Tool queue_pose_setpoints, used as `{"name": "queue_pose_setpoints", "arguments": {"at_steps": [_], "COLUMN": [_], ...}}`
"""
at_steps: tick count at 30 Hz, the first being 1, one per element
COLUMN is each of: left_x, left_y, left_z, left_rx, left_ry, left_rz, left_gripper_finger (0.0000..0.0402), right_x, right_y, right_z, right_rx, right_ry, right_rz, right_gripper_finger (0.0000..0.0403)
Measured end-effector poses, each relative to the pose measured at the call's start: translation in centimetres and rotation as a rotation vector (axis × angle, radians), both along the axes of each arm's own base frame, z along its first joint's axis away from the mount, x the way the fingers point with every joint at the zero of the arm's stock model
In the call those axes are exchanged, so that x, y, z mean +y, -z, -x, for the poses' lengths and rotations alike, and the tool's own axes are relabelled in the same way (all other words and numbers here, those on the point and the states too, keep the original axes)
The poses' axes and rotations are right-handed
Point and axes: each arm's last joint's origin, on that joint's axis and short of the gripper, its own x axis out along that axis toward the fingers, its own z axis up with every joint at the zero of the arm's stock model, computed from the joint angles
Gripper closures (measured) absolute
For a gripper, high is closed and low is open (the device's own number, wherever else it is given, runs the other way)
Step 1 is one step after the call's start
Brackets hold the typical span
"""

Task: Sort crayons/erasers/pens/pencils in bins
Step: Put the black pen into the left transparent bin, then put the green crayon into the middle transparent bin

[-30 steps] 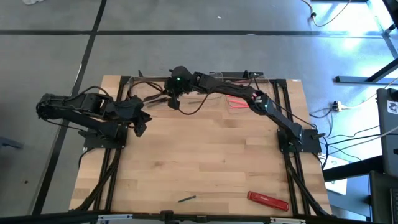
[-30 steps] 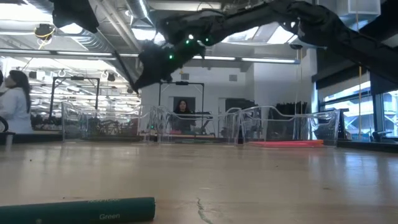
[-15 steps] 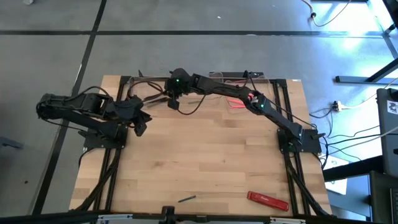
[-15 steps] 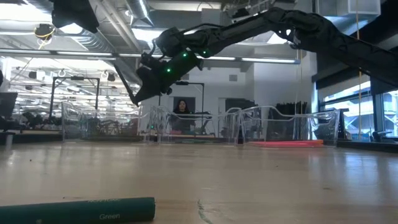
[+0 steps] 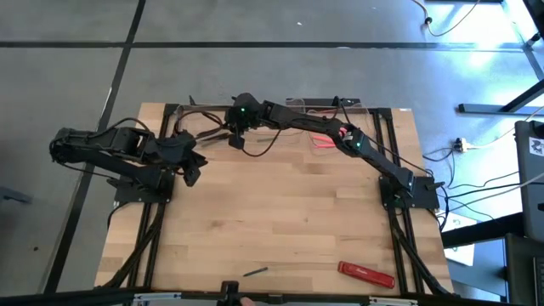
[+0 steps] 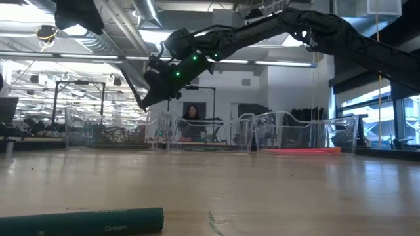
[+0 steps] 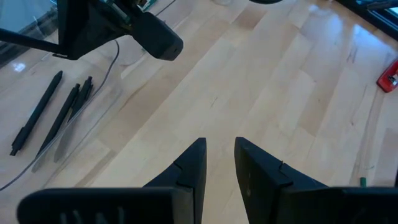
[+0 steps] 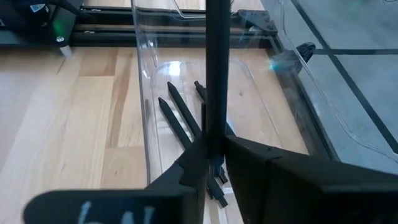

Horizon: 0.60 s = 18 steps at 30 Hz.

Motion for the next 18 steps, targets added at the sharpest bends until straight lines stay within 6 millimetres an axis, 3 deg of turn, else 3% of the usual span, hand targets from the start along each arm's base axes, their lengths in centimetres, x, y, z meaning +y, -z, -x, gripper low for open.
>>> {"name": "queue_pose_setpoints", "arguments": {"at_steps": [12, 18], "left_x": [0.0, 0.0], "left_y": [0.0, 0.0], "left_z": [0.0, -0.01], "left_rx": [0.0, 0.0], "left_ry": [-0.001, -0.001], "left_rz": [0.001, 0.001], "left_gripper_finger": [0.0326, 0.0326], "right_x": [-0.22, -0.23], "right_y": [0.02, -0.44], "right_z": [0.06, 0.21], "right_rx": [0.016, 0.02], "right_ry": [0.068, 0.091], "right_rz": [0.043, 0.036], "right_gripper_finger": [0.0277, 0.0266]}}
